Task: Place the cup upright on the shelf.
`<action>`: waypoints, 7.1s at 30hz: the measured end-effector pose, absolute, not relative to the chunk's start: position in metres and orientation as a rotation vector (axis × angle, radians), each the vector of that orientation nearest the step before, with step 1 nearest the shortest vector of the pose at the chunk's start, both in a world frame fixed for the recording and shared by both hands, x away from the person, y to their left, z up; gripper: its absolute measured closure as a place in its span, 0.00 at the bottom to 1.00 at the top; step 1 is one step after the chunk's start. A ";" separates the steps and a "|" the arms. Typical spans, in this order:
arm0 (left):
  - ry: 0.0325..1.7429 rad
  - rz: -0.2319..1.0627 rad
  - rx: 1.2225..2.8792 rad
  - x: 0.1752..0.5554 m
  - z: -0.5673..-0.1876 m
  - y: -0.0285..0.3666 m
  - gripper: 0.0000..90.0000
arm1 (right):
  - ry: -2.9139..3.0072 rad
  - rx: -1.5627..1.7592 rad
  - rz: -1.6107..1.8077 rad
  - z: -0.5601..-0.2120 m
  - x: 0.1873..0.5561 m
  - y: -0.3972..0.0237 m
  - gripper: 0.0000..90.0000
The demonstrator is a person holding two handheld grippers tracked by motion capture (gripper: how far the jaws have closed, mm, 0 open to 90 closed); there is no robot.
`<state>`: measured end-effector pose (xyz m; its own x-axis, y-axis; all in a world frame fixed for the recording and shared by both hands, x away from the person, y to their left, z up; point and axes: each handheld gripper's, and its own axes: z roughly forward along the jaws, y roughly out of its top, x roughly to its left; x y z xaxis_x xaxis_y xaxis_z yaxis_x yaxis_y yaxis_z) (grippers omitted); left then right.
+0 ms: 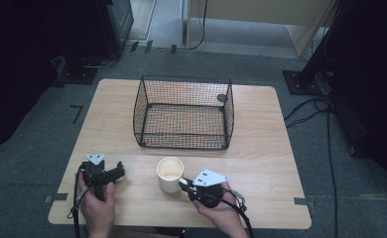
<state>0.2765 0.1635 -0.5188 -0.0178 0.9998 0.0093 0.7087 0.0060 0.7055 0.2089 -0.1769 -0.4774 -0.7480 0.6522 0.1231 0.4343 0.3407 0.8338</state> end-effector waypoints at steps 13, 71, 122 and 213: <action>1.777 0.743 1.756 0.276 -0.519 0.163 0.10 | 2.327 0.987 1.398 -0.456 0.213 -0.183 0.90; 1.775 0.738 1.753 0.277 -0.519 0.163 0.10 | 2.111 0.893 1.482 -0.357 0.277 -0.191 0.90; 1.768 0.737 1.760 0.276 -0.519 0.163 0.10 | 2.039 1.315 1.188 -0.427 0.390 -0.196 0.90; 1.766 0.738 1.762 0.276 -0.519 0.163 0.10 | 1.873 1.327 1.237 -0.412 0.276 -0.285 0.00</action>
